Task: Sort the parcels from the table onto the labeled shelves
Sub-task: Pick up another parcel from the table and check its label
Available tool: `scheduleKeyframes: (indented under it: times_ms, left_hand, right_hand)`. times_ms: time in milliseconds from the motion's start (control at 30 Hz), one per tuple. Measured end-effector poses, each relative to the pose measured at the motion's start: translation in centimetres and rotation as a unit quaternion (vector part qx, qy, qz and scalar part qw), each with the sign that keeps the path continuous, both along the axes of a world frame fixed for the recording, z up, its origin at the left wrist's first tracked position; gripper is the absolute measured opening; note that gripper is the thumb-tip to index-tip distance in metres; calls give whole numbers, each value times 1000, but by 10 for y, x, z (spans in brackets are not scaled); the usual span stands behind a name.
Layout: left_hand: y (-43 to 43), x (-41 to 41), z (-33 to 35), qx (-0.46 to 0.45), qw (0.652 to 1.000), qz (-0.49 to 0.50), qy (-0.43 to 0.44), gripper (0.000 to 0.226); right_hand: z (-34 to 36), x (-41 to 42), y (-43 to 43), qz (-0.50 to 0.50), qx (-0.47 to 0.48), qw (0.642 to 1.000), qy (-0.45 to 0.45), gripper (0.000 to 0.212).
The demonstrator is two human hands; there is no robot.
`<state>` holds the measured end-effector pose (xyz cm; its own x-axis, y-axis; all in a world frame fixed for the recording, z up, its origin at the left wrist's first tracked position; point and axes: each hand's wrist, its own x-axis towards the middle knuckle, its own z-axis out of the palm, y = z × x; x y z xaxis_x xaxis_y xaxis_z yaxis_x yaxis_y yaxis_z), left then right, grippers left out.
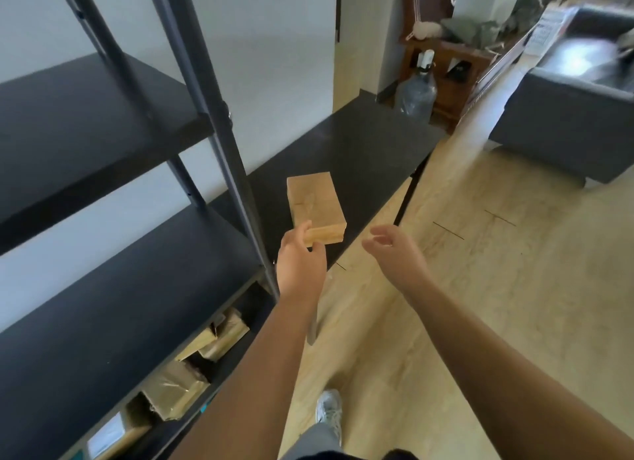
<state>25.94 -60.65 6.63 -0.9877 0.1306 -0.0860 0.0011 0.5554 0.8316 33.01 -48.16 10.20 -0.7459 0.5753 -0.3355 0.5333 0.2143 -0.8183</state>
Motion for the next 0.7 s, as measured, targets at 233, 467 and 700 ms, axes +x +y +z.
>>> scheduleKeyframes:
  times_ms: [233,467,700]
  left_hand:
    - [26,-59,-29,-66,997,-8,-33,46]
    - [43,-89,-54,-104,988,26,-109,55]
    - [70,-98,-67,-130,964,102,-209,58]
  right_hand:
    - [-30,-61,32,19,-31,998,-58,47]
    - [-69,-113,70,107,-11,988,-108,51]
    - [-100,-146,107,239,-8,958,-160,62]
